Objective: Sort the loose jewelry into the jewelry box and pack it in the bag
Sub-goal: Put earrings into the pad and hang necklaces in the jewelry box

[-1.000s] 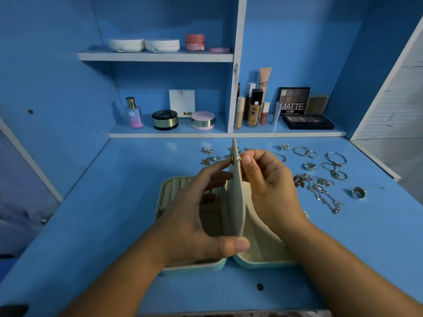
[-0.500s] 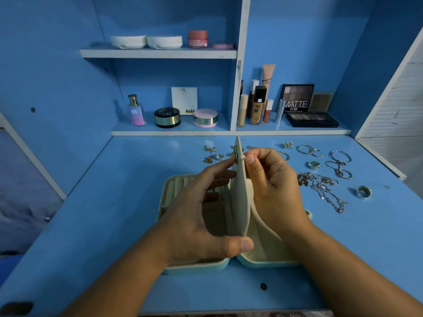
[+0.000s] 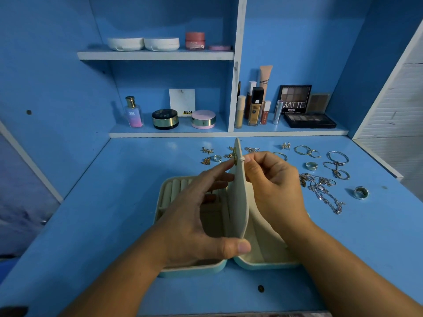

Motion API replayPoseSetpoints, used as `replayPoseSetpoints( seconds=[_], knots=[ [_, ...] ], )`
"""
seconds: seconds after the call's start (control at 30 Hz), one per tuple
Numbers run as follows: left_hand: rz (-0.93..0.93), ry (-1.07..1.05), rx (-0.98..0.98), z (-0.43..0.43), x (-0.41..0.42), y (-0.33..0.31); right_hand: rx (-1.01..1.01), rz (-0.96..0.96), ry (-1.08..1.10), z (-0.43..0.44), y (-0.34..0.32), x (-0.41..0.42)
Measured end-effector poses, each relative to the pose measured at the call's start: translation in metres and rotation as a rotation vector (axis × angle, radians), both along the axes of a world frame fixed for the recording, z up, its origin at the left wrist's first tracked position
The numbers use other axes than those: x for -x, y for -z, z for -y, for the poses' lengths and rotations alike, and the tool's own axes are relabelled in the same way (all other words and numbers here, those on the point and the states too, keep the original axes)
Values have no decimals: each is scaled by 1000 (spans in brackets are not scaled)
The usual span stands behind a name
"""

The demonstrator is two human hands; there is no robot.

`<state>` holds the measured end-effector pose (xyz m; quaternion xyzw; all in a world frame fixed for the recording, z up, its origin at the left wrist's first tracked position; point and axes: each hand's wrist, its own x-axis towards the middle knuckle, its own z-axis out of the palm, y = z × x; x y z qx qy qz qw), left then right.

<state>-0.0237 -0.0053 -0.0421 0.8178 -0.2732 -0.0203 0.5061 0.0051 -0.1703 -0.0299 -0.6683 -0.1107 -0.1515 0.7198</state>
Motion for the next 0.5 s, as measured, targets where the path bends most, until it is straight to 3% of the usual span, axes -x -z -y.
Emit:
replayPoseSetpoints(
  seconds=[0.33, 0.5],
  knots=[
    [38, -5, -14, 1, -3, 4, -72, -50, -51, 5, -5, -6],
    [73, -43, -41, 1, -6, 7, 124, -101, -104, 27, -12, -10]
  ],
)
